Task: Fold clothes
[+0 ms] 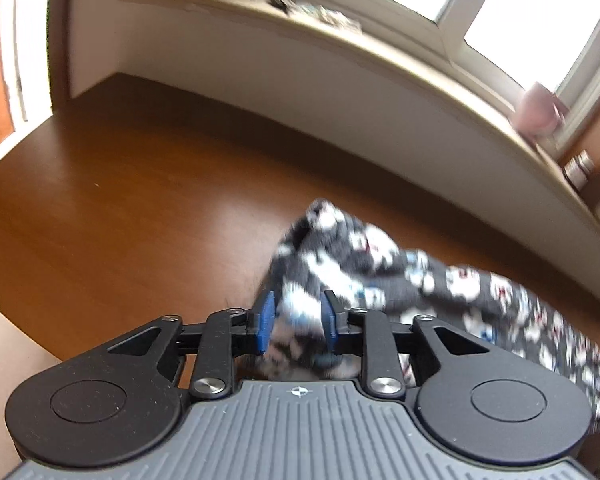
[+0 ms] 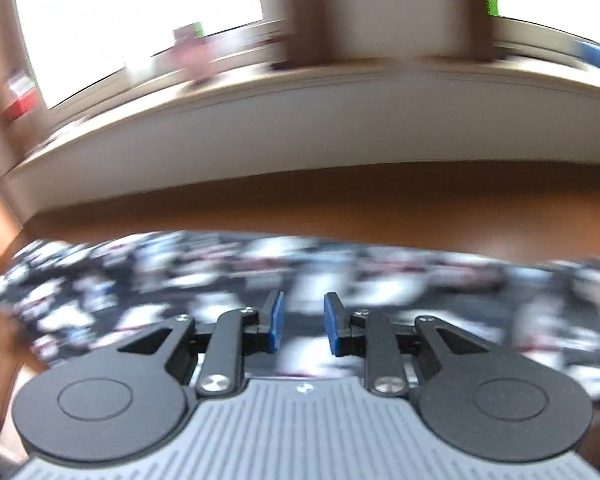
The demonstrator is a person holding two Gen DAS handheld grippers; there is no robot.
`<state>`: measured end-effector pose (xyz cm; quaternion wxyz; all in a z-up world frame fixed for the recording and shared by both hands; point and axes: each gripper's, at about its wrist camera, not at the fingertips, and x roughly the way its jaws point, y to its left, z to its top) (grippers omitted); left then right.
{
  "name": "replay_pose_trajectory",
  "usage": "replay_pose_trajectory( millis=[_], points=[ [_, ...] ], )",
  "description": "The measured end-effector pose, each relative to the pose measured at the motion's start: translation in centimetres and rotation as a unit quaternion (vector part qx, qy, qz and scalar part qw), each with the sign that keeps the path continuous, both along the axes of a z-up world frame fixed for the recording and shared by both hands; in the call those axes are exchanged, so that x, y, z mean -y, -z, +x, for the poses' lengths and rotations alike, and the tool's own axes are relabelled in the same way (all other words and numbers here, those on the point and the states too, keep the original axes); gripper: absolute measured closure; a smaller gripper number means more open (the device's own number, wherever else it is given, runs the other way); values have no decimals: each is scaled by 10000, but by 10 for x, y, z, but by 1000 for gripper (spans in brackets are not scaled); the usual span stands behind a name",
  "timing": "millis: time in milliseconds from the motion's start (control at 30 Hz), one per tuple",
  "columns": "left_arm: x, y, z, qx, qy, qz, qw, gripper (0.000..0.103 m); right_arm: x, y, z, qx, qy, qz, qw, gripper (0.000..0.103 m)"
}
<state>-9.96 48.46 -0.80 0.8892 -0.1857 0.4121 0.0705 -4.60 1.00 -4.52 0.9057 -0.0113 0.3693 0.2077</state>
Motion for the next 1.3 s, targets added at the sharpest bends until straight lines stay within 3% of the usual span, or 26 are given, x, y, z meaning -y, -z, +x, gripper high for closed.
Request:
replay_pose_trajectory(
  millis=[67, 233, 433, 533, 633, 800, 867, 933, 1133, 1300],
  points=[
    [0, -3, -4, 5, 204, 42, 9998, 52, -59, 7, -8, 97, -723, -408, 9965, 78],
    [1, -14, -9, 186, 553, -15, 9983, 48, -131, 31, -22, 196, -1747, -1261, 9763, 78],
    [7, -16, -8, 267, 811, -111, 9963, 47, -154, 53, -30, 319, -2427, -2045, 9478, 77],
    [7, -11, -10, 225, 741, -216, 9968, 47, -159, 62, -27, 329, -2672, -2242, 9366, 65],
    [11, -5, -16, 178, 637, -294, 9974, 47, -160, 70, -22, 322, -2892, -2381, 9266, 64],
    [15, -2, -24, 145, 518, -358, 9979, 47, -154, 76, -3, 23, -2936, -2124, 9320, 68],
    [18, -1, -27, 124, 494, -356, 9981, 47, -151, 77, 4, -131, -2941, -1974, 9351, 90],
    [18, 0, -28, 118, 442, -362, 9983, 46, -151, 78, 6, -167, -2956, -1960, 9348, 94],
    [14, -1, -27, 173, 366, -500, 9979, 46, -141, 57, -4, 81, -2849, -1800, 9415, 95],
    [13, 5, -17, 122, 402, -636, 9971, 46, -136, 35, -17, 201, -2943, -1796, 9385, 95]
  ],
)
